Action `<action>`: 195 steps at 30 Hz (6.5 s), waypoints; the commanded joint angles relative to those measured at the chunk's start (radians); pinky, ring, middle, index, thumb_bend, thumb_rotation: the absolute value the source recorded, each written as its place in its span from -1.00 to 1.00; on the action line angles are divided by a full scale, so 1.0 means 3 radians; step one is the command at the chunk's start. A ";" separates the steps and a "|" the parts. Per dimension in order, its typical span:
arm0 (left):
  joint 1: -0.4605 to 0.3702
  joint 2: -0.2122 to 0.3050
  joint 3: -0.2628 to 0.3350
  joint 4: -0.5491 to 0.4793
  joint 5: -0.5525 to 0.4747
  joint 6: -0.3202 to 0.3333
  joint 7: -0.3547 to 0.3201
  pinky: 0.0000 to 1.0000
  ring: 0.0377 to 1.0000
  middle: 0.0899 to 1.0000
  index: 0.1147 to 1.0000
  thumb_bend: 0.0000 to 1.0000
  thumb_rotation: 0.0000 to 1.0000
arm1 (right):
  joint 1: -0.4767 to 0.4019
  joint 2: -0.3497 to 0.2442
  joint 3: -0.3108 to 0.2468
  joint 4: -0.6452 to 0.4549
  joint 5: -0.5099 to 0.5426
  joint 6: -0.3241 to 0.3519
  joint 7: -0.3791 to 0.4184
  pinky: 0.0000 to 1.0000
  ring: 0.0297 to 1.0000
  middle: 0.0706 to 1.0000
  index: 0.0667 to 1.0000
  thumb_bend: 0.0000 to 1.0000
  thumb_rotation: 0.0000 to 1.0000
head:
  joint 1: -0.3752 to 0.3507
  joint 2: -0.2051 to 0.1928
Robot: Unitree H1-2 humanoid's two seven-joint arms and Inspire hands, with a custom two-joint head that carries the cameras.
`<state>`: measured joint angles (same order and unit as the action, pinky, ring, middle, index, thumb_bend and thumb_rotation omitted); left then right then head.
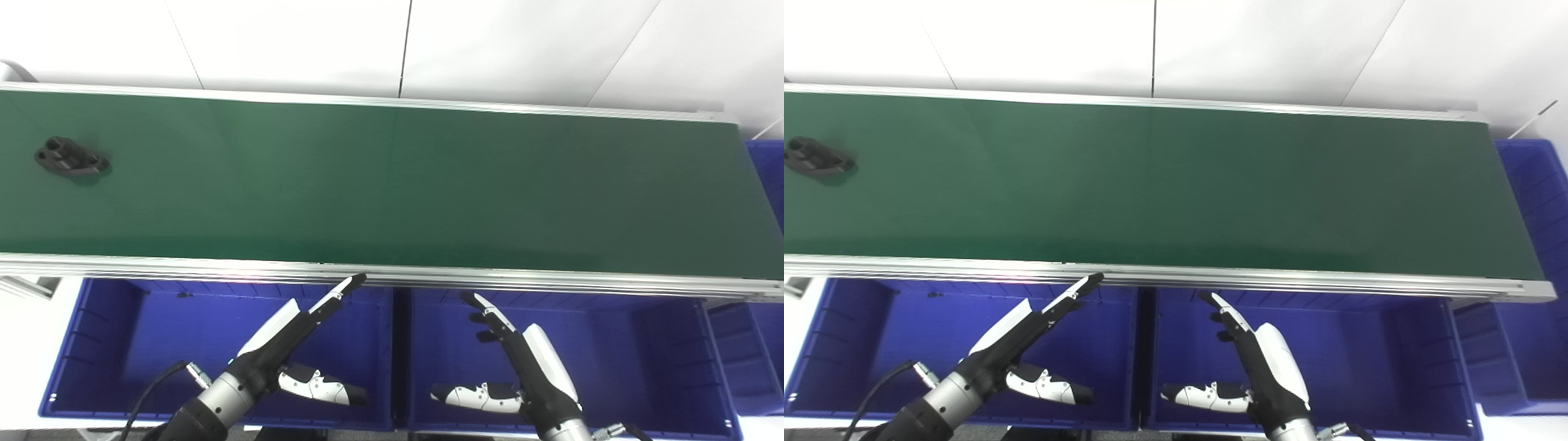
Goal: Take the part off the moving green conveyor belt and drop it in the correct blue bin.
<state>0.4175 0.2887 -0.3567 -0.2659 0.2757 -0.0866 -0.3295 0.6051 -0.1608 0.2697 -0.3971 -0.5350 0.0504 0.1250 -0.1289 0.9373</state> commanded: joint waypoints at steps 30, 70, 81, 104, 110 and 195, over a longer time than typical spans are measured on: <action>-0.0005 -0.0065 -0.0005 -0.0031 -0.0035 -0.0066 0.0030 0.91 1.00 1.00 1.00 0.60 -0.12 | 0.0027 -0.0043 -0.0001 -0.0029 0.0058 -0.0166 -0.0154 0.43 0.68 0.80 0.78 0.66 -0.21 | 0.0401 -0.0153; -0.0121 -0.0366 -0.0258 0.0915 0.0281 -0.0726 0.0496 0.62 0.89 1.00 0.95 0.73 -0.35 | -0.0123 -0.0270 -0.0187 0.1057 0.0269 -0.1281 -0.0614 0.40 0.63 0.70 0.70 0.67 -0.63 | 0.1301 -0.1339; -0.0160 -0.0347 -0.0225 0.0951 0.0157 -0.0747 0.0451 0.68 0.95 1.00 0.99 0.71 -0.40 | -0.0058 -0.0170 -0.0263 0.0911 -0.0074 -0.1664 -0.1030 0.27 0.54 0.66 0.65 0.60 -0.75 | 0.1027 -0.1180; -0.0209 -0.0371 -0.0181 0.0956 0.0165 -0.0792 0.0488 0.68 0.96 1.00 1.00 0.71 -0.33 | -0.0907 -0.0025 -0.0789 -0.0298 0.0225 -0.1186 -0.0827 0.17 0.31 0.48 0.60 0.59 -0.35 | 0.0798 -0.1051; -0.0241 -0.0357 -0.0157 0.1009 0.0094 -0.0853 0.0467 0.72 0.97 1.00 1.00 0.70 -0.32 | -0.1314 -0.0068 -0.0817 -0.0302 0.0296 -0.1026 -0.0590 0.23 0.33 0.45 0.56 0.58 -0.36 | 0.0562 -0.1037; 0.0141 -0.0153 -0.0075 0.0505 0.0156 -0.0985 0.0402 0.86 1.00 1.00 1.00 0.57 -0.20 | -0.3859 0.0578 0.0733 0.2142 -0.1209 0.0340 0.0411 0.40 0.52 0.58 0.65 0.55 -0.53 | -0.0162 -0.0840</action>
<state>0.4560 0.2447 -0.3743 -0.0904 0.3157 -0.3601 -0.2194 -0.4965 -0.0030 0.4865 0.2552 -0.8919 0.1353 0.2694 -0.1779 0.6857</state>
